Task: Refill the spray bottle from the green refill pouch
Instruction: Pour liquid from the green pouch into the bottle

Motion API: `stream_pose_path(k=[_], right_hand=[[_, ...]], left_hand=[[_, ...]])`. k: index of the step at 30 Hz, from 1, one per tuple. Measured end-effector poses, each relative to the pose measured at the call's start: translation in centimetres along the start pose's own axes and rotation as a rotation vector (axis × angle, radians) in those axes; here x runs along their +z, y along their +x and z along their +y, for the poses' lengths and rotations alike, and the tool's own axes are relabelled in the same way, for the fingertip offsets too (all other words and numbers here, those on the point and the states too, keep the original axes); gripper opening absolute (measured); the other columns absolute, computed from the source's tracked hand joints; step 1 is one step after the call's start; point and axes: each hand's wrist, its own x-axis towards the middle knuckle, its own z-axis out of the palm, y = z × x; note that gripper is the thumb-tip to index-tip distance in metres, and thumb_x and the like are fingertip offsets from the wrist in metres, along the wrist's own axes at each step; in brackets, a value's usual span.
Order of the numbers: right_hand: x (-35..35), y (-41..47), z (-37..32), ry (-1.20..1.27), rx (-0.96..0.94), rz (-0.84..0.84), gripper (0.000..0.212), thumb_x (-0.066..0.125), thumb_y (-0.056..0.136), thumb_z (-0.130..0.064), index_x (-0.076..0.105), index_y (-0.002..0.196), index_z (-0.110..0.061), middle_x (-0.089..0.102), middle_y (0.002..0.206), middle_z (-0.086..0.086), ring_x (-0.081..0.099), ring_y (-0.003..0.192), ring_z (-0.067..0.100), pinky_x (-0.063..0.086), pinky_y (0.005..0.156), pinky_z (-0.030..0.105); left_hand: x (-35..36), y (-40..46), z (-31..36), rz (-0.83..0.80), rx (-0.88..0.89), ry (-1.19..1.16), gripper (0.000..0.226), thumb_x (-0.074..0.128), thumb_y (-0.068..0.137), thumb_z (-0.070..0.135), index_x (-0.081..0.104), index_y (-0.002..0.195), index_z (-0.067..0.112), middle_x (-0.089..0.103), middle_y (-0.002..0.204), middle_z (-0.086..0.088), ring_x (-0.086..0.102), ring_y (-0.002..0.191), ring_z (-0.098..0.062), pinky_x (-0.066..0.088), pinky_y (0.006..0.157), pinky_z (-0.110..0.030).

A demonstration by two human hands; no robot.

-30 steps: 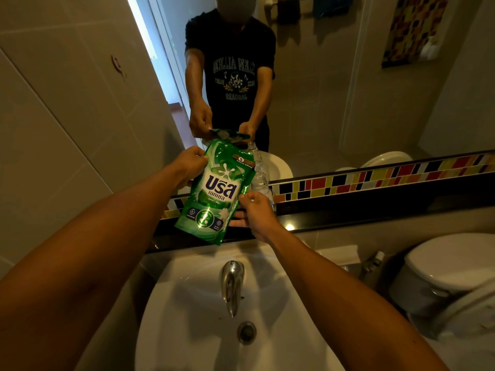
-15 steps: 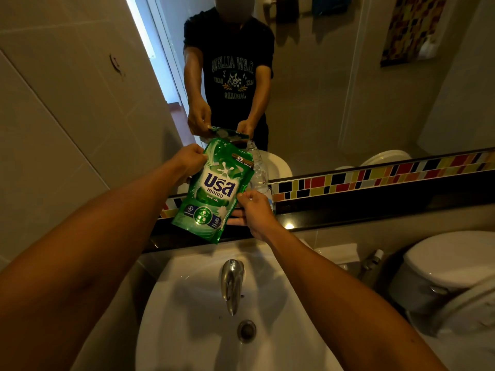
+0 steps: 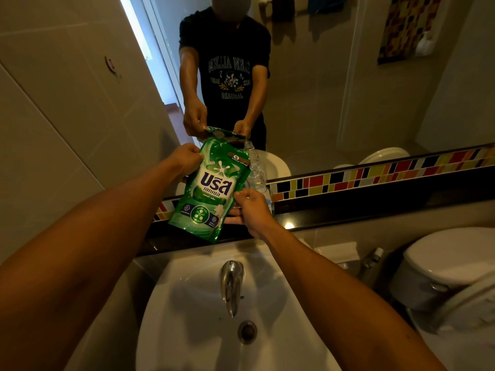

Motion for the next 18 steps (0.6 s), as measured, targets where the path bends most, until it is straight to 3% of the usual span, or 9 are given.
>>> stream_pose_path(k=[18], right_hand=[[0.27, 0.26, 0.02, 0.018, 0.002, -0.008, 0.01, 0.047, 0.109, -0.018, 0.052, 0.104, -0.011, 0.073, 0.109, 0.02, 0.077, 0.088, 0.03, 0.066, 0.065, 0.041]], left_hand=[[-0.26, 0.47, -0.01, -0.015, -0.001, 0.011, 0.006, 0.045, 0.104, 0.015, 0.05, 0.102, 0.012, 0.057, 0.082, -0.007, 0.055, 0.07, -0.019, 0.044, 0.057, -0.031]])
